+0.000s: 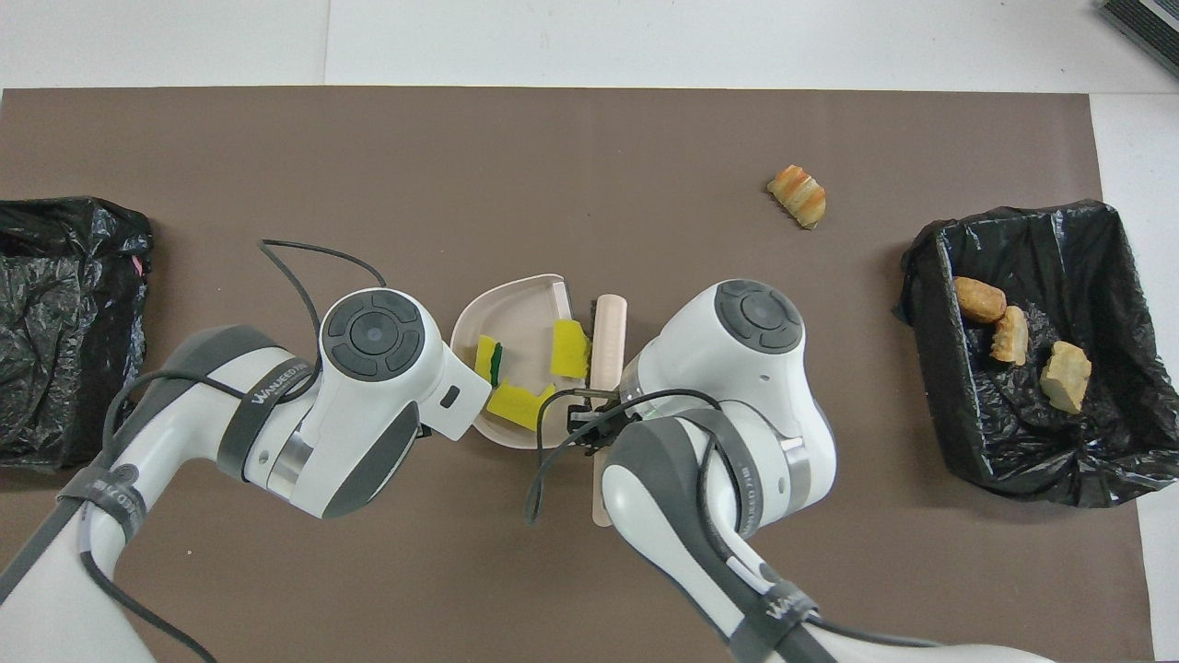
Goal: Sweep and dump trash in bin
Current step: 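Sweep the yellow sponges into the dustpan with the right gripper's brush, then reach the brush past the far bread piece with the right gripper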
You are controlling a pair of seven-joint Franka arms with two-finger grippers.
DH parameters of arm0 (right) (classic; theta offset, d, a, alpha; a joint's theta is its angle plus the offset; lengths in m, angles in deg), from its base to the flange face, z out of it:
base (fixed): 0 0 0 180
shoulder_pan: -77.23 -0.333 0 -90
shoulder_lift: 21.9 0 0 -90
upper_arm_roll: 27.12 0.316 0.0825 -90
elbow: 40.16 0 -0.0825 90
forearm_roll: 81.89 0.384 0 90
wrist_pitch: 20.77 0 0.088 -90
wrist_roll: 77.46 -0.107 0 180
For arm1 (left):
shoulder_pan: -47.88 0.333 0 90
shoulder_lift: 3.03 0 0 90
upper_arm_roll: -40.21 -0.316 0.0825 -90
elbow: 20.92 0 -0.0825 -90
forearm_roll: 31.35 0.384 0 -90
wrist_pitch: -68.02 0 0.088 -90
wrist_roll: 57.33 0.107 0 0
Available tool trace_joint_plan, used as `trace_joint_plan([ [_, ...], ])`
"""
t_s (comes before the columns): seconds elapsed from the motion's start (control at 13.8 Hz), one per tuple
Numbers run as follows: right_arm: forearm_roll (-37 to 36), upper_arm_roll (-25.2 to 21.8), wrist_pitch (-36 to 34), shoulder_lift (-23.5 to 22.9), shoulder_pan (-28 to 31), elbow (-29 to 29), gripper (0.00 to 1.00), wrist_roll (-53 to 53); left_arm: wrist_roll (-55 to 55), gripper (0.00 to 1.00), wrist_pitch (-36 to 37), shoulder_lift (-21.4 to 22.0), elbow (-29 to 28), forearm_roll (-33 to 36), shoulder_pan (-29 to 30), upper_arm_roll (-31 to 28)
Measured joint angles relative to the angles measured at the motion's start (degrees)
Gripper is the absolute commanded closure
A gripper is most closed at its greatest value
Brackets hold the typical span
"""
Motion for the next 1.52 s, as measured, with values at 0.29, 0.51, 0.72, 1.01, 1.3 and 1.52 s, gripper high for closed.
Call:
trace_joint_plan([
  [0.29, -10.79, -0.11, -7.08, 3.69, 7.69, -0.19, 1.0, 0.4, -0.01, 1.0, -0.22, 0.06, -0.1, 0.0, 0.0, 0.0],
  [0.51, -20.79, -0.11, -7.33, 3.59, 11.21, -0.02, 1.0, 2.97, -0.09, 1.0, -1.48, 0.06, -0.22, 0.0, 0.0, 0.0],
  [0.72, -26.1, -0.19, -3.44, 2.66, 18.92, 0.04, 1.0, 14.2, -0.57, 1.0, -1.86, 0.06, -0.26, 0.0, 0.0, 0.0],
  [1.01, -24.93, -0.3, 0.04, -0.37, 28.64, -1.71, 1.0, 30.5, -0.95, 1.0, -2.61, 0.05, -0.29, 0.0, 0.01, -0.03],
  [1.3, -25.22, 0.44, 2.45, -5.74, 27.9, -7.82, 1.0, 32.74, -1.07, 1.0, -2.74, 0.05, -0.32, 0.0, 0.01, -0.03],
  [1.52, -30.37, 0.53, 7.9, -11.66, 27.28, -11.84, 1.0, 32.75, -1.14, 1.0, -2.79, 0.05, -0.34, 0.0, 0.01, -0.04],
])
